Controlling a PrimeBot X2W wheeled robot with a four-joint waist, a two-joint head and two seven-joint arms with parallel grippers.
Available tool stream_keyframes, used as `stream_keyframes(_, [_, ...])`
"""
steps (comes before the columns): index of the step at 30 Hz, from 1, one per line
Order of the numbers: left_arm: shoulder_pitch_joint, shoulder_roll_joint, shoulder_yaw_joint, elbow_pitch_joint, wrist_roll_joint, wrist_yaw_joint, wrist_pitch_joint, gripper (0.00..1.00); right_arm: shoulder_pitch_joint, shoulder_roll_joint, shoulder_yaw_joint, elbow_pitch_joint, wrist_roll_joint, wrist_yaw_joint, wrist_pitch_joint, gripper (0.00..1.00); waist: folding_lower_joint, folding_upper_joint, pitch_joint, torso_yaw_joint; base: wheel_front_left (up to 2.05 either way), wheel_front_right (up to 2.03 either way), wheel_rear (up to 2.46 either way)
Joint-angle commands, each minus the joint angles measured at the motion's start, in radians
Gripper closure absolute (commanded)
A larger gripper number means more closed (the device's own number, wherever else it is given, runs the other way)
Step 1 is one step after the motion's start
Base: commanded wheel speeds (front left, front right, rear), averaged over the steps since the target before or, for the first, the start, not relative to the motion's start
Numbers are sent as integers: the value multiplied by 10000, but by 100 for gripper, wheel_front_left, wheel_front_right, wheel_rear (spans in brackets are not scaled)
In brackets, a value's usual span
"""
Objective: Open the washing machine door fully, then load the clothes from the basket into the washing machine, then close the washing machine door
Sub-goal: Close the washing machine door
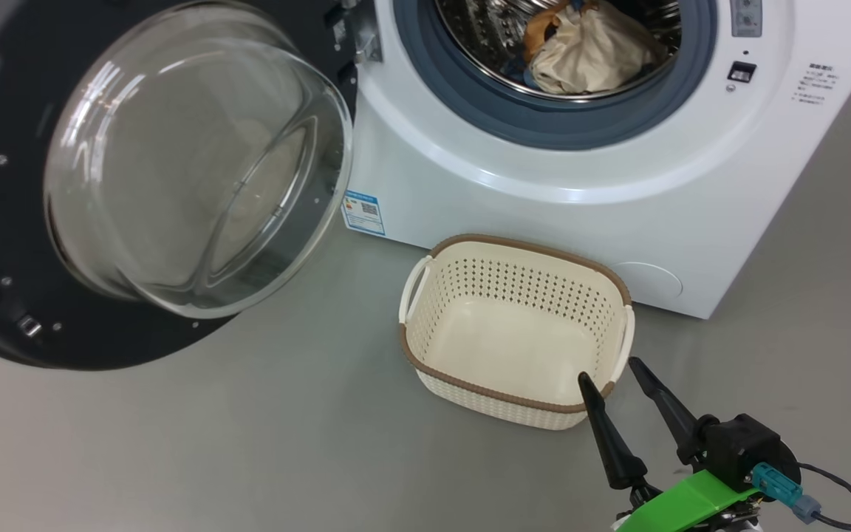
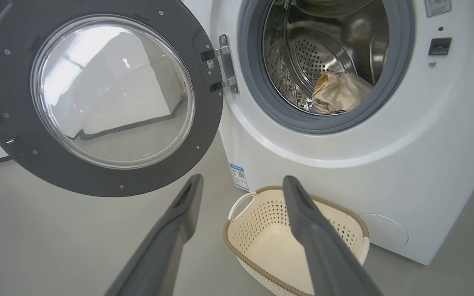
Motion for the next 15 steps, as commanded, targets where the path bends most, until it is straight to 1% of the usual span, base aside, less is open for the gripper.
stream_keyframes(1, [-571,851,347,202,-364,109,355,100,-342,8,225,-347,-104,17,37,0,0,-1,196,-231,0,0,0])
stream_keyframes(3, [-843,1065,523,633,-559,236,429,100,-373,-20,225,-402,-106,17,76,0,0,-1,282,-332,0,0,0])
stream_keyframes(6, [-1113,1405,450,1155,-546,281,632,100,-438,-74,232,-481,-113,17,136,0,0,-1,417,-480,0,0,0])
stream_keyframes(11, [-1343,1919,129,1992,-170,460,771,100,-520,-144,227,-626,-137,17,262,0,0,-1,637,-691,0,0,0])
stream_keyframes(15, [-1450,2145,-16,2484,-23,359,844,100,-587,-183,223,-671,-120,17,303,0,0,-1,777,-848,0,0,0])
